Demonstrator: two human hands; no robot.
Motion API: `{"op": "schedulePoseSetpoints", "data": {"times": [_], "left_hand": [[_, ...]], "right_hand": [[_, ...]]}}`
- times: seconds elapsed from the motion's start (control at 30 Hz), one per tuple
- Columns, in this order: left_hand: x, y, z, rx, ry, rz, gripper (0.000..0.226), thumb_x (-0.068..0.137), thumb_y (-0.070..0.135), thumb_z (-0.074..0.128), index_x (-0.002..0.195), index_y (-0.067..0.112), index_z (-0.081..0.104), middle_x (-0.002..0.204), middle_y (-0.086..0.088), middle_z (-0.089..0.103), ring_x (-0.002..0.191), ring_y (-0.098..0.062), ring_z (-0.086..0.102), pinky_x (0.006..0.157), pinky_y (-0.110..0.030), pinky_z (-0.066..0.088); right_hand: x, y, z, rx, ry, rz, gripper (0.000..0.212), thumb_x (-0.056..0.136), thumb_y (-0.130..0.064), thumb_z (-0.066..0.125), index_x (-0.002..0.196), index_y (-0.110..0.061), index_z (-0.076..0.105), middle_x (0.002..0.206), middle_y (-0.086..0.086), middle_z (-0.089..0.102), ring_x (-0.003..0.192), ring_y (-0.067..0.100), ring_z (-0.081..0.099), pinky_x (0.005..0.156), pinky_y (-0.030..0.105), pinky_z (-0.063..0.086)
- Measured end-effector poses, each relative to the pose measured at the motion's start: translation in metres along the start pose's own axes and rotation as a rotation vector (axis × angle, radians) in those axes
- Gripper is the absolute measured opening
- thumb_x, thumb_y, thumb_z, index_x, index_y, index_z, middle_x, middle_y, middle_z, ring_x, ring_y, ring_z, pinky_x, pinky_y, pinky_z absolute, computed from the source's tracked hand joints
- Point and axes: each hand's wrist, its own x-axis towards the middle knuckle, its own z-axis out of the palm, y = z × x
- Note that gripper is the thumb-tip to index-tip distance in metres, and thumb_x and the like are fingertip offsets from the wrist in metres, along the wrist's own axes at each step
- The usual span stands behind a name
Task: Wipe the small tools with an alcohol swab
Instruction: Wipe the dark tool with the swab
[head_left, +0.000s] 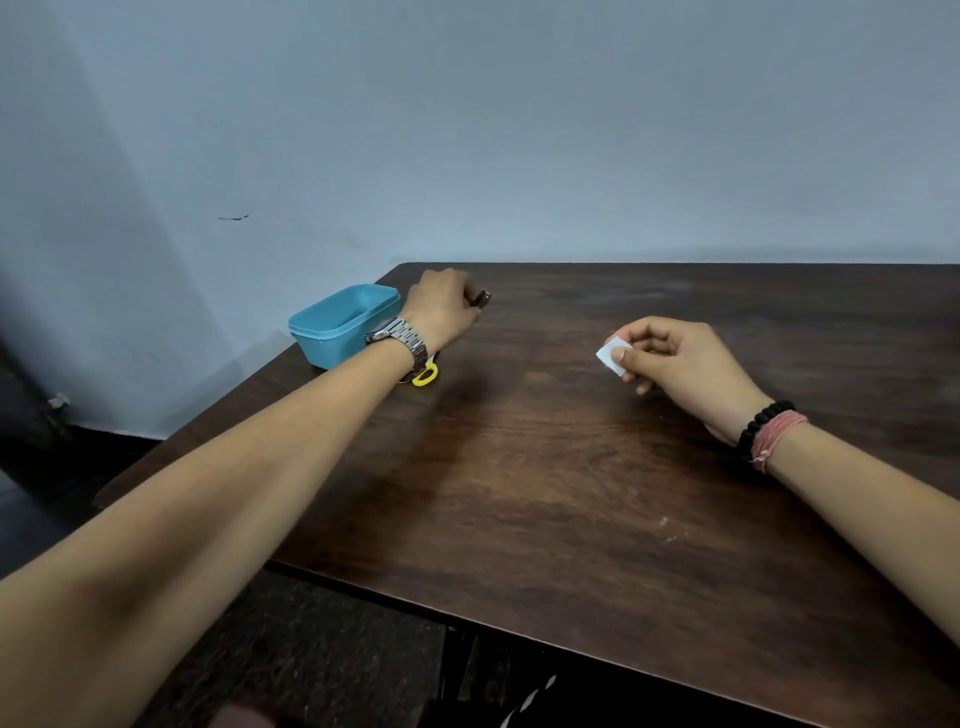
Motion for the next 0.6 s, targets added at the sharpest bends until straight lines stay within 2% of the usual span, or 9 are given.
{"op": "schedulePoseSetpoints", "data": {"times": [0.1, 0.2, 0.3, 0.4, 0.5, 0.6], "left_hand": [[-0.006, 0.033, 0.005, -0.276, -0.011, 0.074, 0.012, 0.084, 0.019, 0.070, 0.095, 0.016, 0.071, 0.089, -0.002, 0.074, 0.090, -0.016, 0.067, 0.081, -0.026, 0.051], [-0.012, 0.065, 0.014, -0.503, -0.088, 0.135, 0.009, 0.084, 0.021, 0.073, 0.090, 0.018, 0.068, 0.080, 0.003, 0.073, 0.073, -0.003, 0.065, 0.074, -0.013, 0.046], [-0.017, 0.090, 0.030, -0.803, -0.232, 0.141, 0.010, 0.085, 0.017, 0.075, 0.084, 0.017, 0.064, 0.075, -0.001, 0.071, 0.064, -0.004, 0.063, 0.068, -0.019, 0.049], [-0.024, 0.110, 0.044, -1.032, -0.319, 0.136, 0.009, 0.088, 0.011, 0.072, 0.090, 0.013, 0.063, 0.078, -0.008, 0.068, 0.067, -0.011, 0.060, 0.064, -0.019, 0.048], [-0.029, 0.117, 0.055, -1.156, -0.330, 0.169, 0.020, 0.088, 0.005, 0.070, 0.106, 0.012, 0.066, 0.079, -0.006, 0.068, 0.069, -0.010, 0.062, 0.066, -0.018, 0.050], [-0.030, 0.117, 0.061, -1.213, -0.334, 0.192, 0.030, 0.088, 0.002, 0.069, 0.116, 0.012, 0.066, 0.083, -0.005, 0.070, 0.076, -0.013, 0.062, 0.070, -0.020, 0.051]], "right_hand": [[0.001, 0.001, -0.001, -0.010, 0.020, 0.013, 0.004, 0.091, -0.012, 0.066, 0.089, -0.015, 0.069, 0.073, 0.000, 0.070, 0.063, 0.005, 0.063, 0.053, 0.021, 0.049], [0.004, 0.002, -0.007, 0.005, 0.085, 0.026, 0.005, 0.091, -0.013, 0.066, 0.087, -0.016, 0.067, 0.069, -0.004, 0.070, 0.063, 0.007, 0.065, 0.052, 0.020, 0.048], [0.007, 0.002, -0.014, 0.058, 0.159, 0.037, 0.009, 0.090, -0.007, 0.065, 0.086, -0.014, 0.066, 0.072, 0.002, 0.069, 0.061, 0.008, 0.066, 0.052, 0.020, 0.049], [0.011, 0.005, -0.022, 0.080, 0.279, 0.035, 0.019, 0.087, 0.000, 0.065, 0.079, -0.018, 0.067, 0.069, 0.001, 0.067, 0.060, 0.010, 0.065, 0.052, 0.020, 0.051], [0.016, 0.008, -0.028, 0.058, 0.350, 0.054, 0.023, 0.084, 0.000, 0.065, 0.075, -0.021, 0.067, 0.067, -0.002, 0.068, 0.062, 0.014, 0.066, 0.056, 0.023, 0.052], [0.016, 0.010, -0.029, 0.055, 0.314, 0.067, 0.018, 0.085, -0.005, 0.068, 0.076, -0.020, 0.069, 0.067, 0.001, 0.069, 0.064, 0.017, 0.066, 0.057, 0.025, 0.052]]}}
